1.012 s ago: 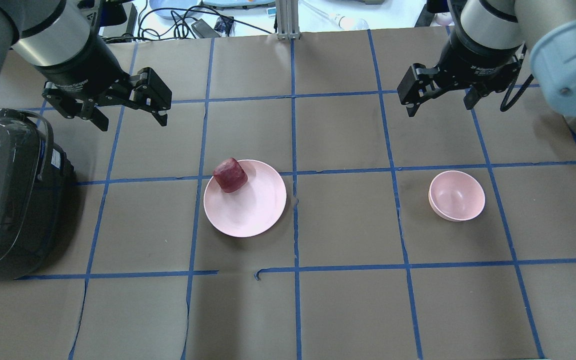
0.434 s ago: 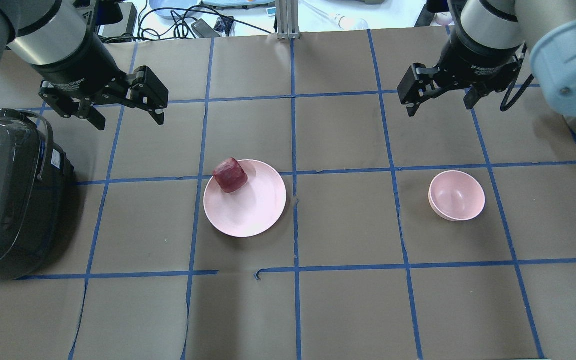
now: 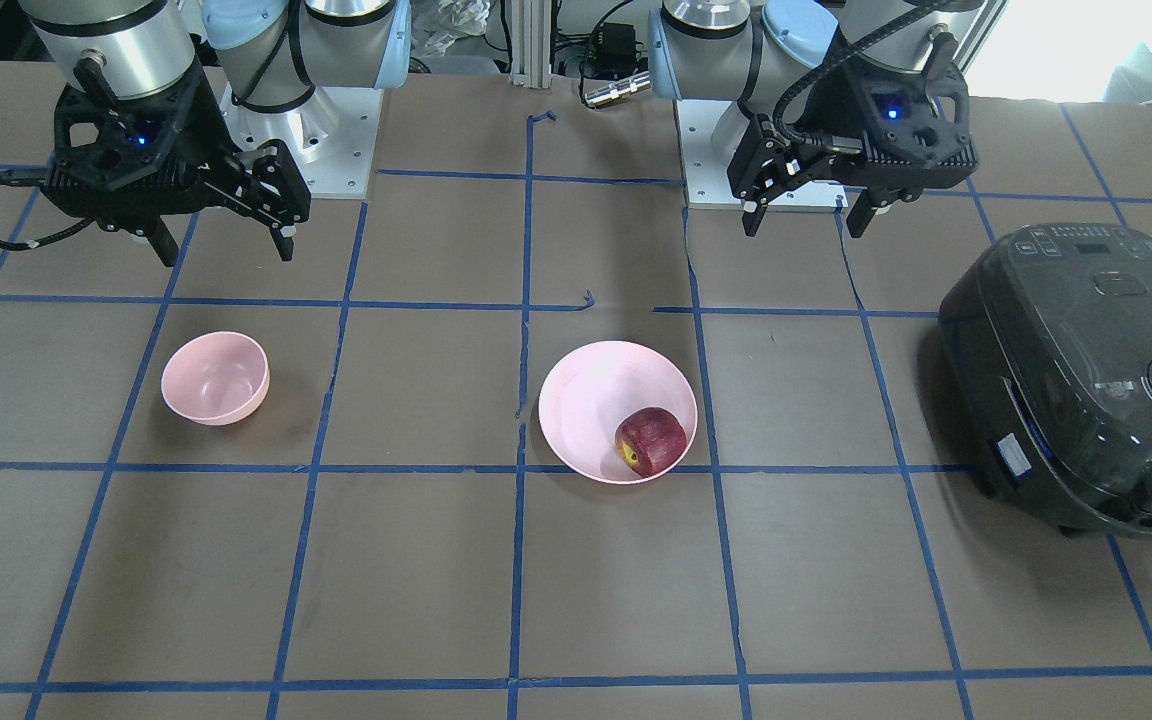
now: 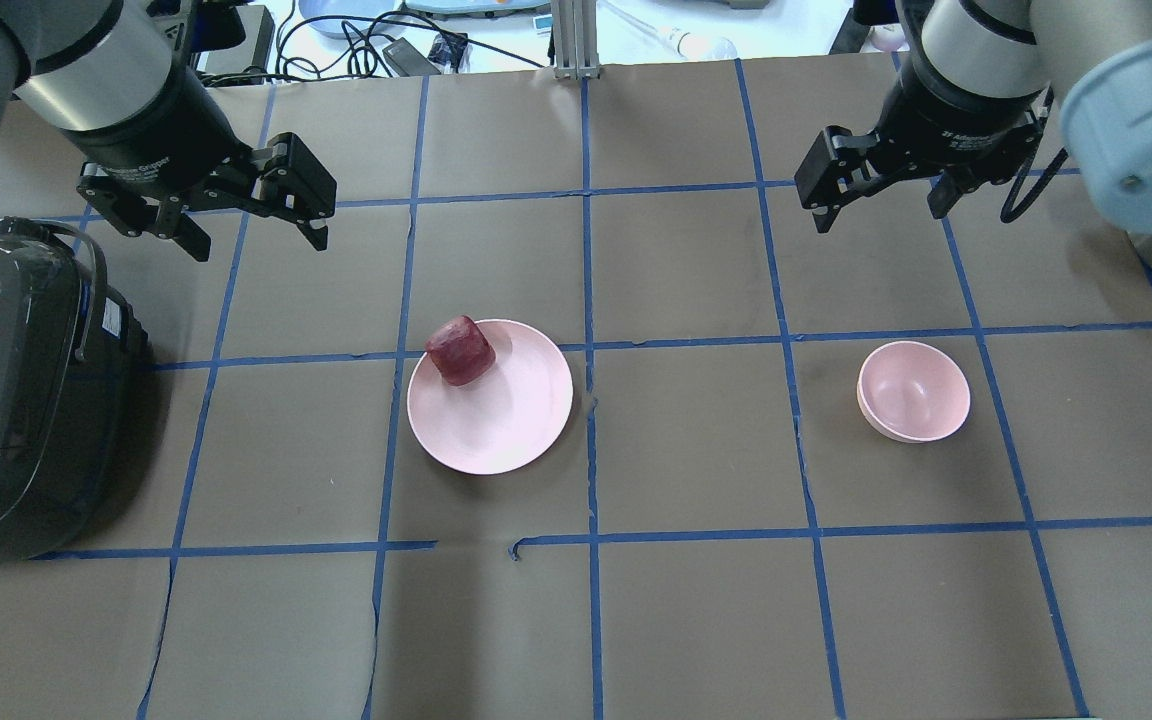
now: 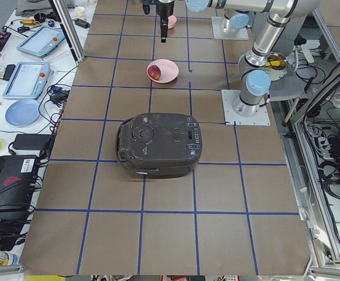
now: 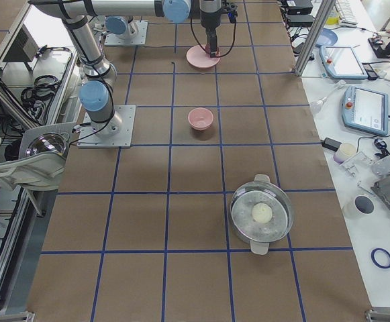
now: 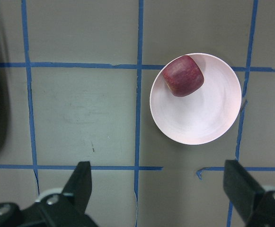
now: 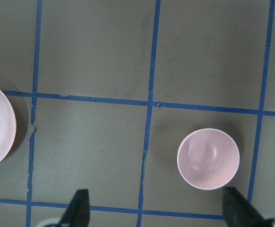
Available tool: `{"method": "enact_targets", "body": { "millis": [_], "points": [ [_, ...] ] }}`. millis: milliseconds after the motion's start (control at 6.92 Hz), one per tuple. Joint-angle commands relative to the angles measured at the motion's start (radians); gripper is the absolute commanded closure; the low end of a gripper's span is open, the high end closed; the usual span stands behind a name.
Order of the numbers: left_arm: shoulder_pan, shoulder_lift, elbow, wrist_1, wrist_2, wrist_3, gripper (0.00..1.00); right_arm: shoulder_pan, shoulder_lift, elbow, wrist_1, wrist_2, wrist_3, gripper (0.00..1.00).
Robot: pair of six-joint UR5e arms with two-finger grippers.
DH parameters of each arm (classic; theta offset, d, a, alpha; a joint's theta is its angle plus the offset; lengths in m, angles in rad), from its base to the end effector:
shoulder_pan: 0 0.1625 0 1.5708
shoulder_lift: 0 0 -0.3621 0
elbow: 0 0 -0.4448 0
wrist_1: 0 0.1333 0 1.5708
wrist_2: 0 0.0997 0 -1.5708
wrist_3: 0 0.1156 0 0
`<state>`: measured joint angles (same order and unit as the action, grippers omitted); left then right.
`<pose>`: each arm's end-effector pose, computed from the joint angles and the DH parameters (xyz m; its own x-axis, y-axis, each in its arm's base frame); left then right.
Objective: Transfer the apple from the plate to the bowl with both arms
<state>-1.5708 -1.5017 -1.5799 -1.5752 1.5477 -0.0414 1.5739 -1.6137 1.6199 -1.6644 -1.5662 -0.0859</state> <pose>-0.1360 -0.5250 0.4406 -0.9989 -0.0400 0.0253 -0.0414 0.9977 -0.0546 0.1355 -0.5383 0.4151 -0.9960 -0.0890 0.0029 -0.0889 0.9922 -0.0874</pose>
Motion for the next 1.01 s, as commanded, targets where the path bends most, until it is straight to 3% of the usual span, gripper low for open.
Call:
{"method": "enact_targets", "body": {
  "millis": [0,867],
  "points": [
    [0.000,0.000,0.000,0.000,0.000,0.000,0.00,0.000,0.000,0.000,0.000,0.000,0.000,0.00],
    [0.002,-0.003,0.014,0.012,0.006,0.000,0.00,-0.018,0.005,0.000,0.005,0.002,-0.001,0.00]
  ]
}}
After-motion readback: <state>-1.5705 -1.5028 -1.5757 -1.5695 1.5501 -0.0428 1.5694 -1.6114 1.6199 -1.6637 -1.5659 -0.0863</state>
